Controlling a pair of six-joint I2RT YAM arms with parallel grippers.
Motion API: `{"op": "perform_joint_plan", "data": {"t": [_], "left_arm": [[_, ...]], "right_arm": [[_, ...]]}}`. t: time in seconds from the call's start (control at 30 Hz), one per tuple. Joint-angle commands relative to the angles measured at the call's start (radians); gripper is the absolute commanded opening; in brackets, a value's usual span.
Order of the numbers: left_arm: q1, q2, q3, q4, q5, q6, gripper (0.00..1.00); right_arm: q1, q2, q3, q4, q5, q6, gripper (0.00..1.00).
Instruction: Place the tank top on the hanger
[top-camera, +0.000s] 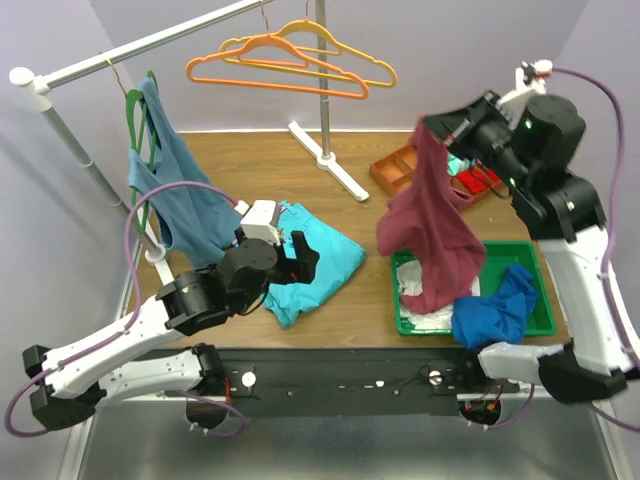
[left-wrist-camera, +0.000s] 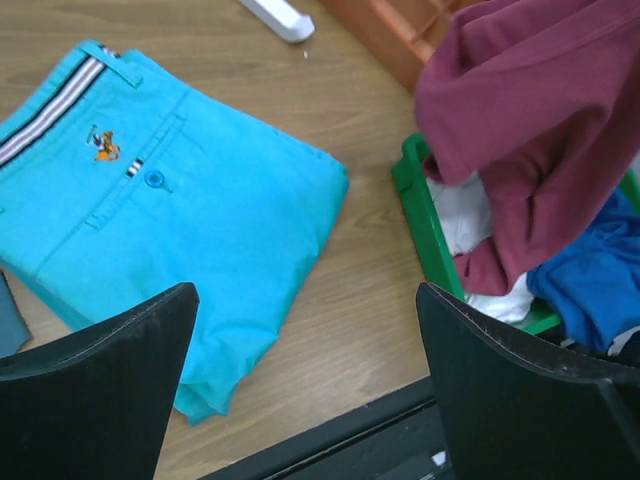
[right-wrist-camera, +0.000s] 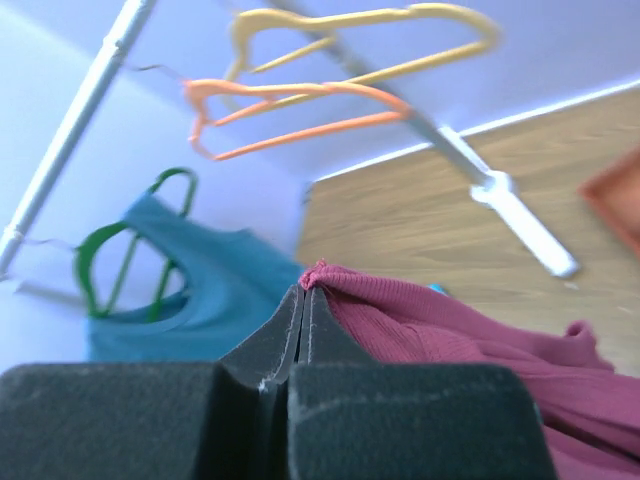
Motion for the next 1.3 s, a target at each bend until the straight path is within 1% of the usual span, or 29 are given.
{"op": "perform_joint_plan", "data": {"t": [0.0,0.03,0.13,0.17,0.27,0.33,0.4,0.43,0.47,0.5,0.53,0.57,0.6,0.63,0.67,0.7,0.73,0.77,0.8,0.83,0.87,0.93,1.0,1.03,1.1,1.13,1.2,1.23,1.27], "left_arm": [[0.010,-0.032,0.087,-0.048,-0.125,0.004,0.99],[0.012,-0.033,0.109,-0.054,-0.136,0.009,0.99],[0.016,-0.041,0.149,-0.077,-0.175,0.022,0.99],[0.018,-0.047,0.155,-0.079,-0.189,0.027,0.99],[0.022,-0.058,0.167,-0.080,-0.228,0.029,0.99],[0.030,-0.056,0.166,-0.080,-0.247,0.019,0.99],[0.041,-0.053,0.158,-0.077,-0.263,-0.010,0.99],[0.042,-0.050,0.141,-0.068,-0.261,-0.016,0.98],[0.047,-0.049,0.129,-0.061,-0.252,-0.022,0.98],[0.050,-0.047,0.117,-0.051,-0.248,-0.036,0.96],[0.059,-0.044,0.089,-0.045,-0.239,-0.057,0.94],[0.062,-0.041,0.072,-0.042,-0.228,-0.072,0.93],[0.067,-0.036,0.057,-0.042,-0.211,-0.086,0.91],[0.070,-0.033,0.008,-0.036,-0.193,-0.112,0.90],[0.079,-0.032,-0.023,-0.022,-0.174,-0.119,0.88],[0.085,-0.030,-0.055,0.013,-0.130,-0.125,0.88],[0.093,-0.024,-0.116,0.036,-0.105,-0.128,0.86],[0.119,-0.016,-0.143,0.062,-0.079,-0.129,0.83],[0.134,-0.004,-0.164,0.111,-0.050,-0.132,0.82],[0.153,0.034,-0.184,0.136,0.013,-0.129,0.80],[0.177,0.054,-0.213,0.166,0.056,-0.120,0.76],[0.228,0.135,-0.227,0.254,0.154,-0.114,0.73],[0.245,0.196,-0.209,0.304,0.176,-0.094,0.72],[0.251,0.258,-0.194,0.312,0.180,-0.087,0.71],[0.260,0.315,-0.132,0.331,0.190,-0.076,0.71],[0.265,0.370,-0.109,0.338,0.197,-0.056,0.71],[0.265,0.422,-0.030,0.348,0.228,-0.019,0.70],[0.263,0.483,0.000,0.335,0.226,0.014,0.70],[0.265,0.516,0.065,0.320,0.229,0.038,0.69]], "right_arm": [[-0.002,0.207,0.262,0.029,-0.279,-0.001,0.01],[-0.002,0.241,0.372,0.029,-0.337,0.019,0.01],[0.000,0.331,0.508,0.073,-0.422,0.082,0.01],[0.000,0.347,0.529,0.093,-0.477,0.100,0.01],[0.005,0.404,0.610,0.140,-0.540,0.157,0.01],[0.008,0.413,0.632,0.133,-0.545,0.160,0.01],[0.014,0.375,0.515,0.155,-0.548,0.154,0.01],[0.018,0.337,0.437,0.219,-0.549,0.154,0.01],[0.018,0.259,0.356,0.253,-0.545,0.156,0.01],[0.018,0.209,0.154,0.288,-0.539,0.157,0.01],[0.018,0.165,0.055,0.369,-0.537,0.168,0.01],[0.023,0.120,-0.063,0.403,-0.549,0.171,0.01],[0.021,0.024,-0.258,0.423,-0.543,0.170,0.01],[0.024,-0.022,-0.382,0.451,-0.528,0.162,0.01],[0.032,-0.082,-0.489,0.466,-0.497,0.160,0.01],[0.031,-0.181,-0.588,0.469,-0.471,0.160,0.01],[0.031,-0.240,-0.792,0.468,-0.438,0.159,0.01],[0.034,-0.286,-0.876,0.468,-0.386,0.165,0.01],[0.034,-0.326,-0.968,0.465,-0.373,0.171,0.01],[0.035,-0.399,-1.091,0.445,-0.358,0.183,0.01],[0.037,-0.424,-1.153,0.445,-0.342,0.200,0.01],[0.037,-0.487,-1.227,0.440,-0.347,0.226,0.01],[0.038,-0.523,-1.283,0.411,-0.319,0.229,0.01],[0.038,-0.536,-1.297,0.378,-0.304,0.231,0.01],[0.038,-0.569,-1.320,0.361,-0.278,0.228,0.01],[0.038,-0.572,-1.323,0.345,-0.269,0.225,0.01],[0.037,-0.569,-1.320,0.339,-0.253,0.217,0.01],[0.038,-0.566,-1.316,0.333,-0.250,0.206,0.01],[0.038,-0.560,-1.311,0.331,-0.244,0.200,0.01]]}}
